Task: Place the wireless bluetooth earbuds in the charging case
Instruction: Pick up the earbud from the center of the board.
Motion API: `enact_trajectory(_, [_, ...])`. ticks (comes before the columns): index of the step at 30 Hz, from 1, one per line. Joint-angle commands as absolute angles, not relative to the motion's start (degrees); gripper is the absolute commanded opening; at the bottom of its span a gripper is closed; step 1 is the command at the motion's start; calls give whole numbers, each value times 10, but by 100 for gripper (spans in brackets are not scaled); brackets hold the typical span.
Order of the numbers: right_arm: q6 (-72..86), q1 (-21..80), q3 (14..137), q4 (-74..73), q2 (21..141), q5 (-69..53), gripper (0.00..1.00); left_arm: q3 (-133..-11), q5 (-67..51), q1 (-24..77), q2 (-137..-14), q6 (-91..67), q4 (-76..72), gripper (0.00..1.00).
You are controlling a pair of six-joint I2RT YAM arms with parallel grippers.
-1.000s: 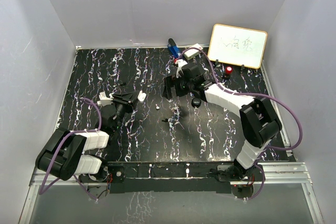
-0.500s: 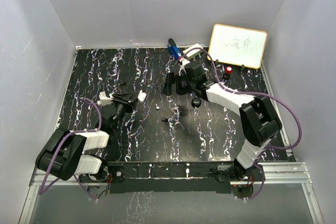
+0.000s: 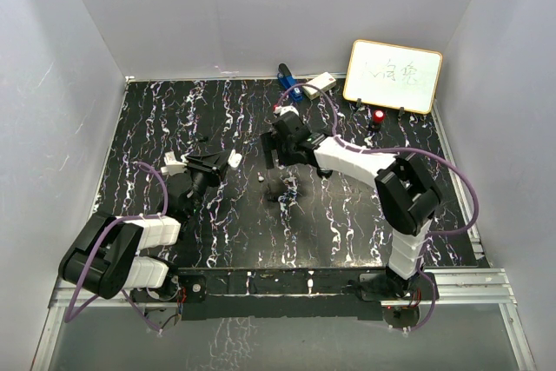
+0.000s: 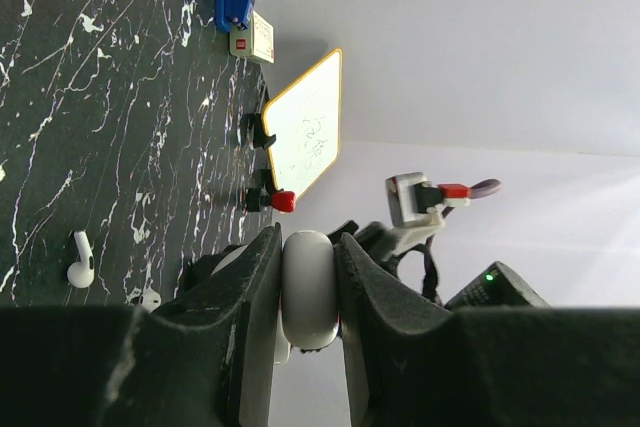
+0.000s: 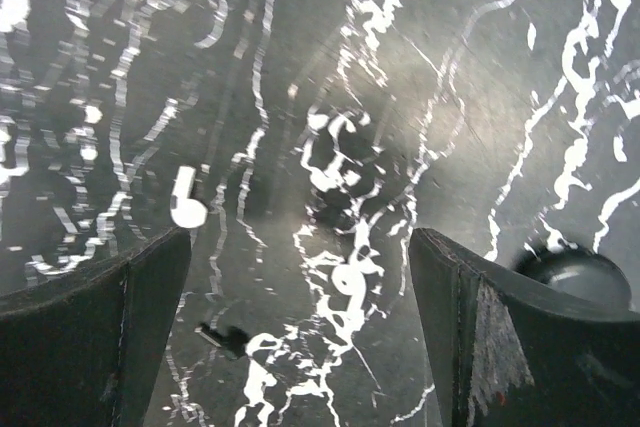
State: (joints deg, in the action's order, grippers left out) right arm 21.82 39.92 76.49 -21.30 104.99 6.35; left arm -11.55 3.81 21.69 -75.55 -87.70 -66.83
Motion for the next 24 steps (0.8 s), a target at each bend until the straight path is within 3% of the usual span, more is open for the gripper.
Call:
enact_trajectory(1, [219, 421, 807, -300, 1068, 180, 88, -119, 38, 214, -744, -882, -686, 0])
enact_trajectory(10, [237, 431, 807, -337, 1079, 206, 79, -115, 36, 214, -751, -885, -687, 0])
enact_trajectory(24, [255, 435, 808, -354, 1097, 204, 58, -114, 35, 214, -757, -888, -705, 0])
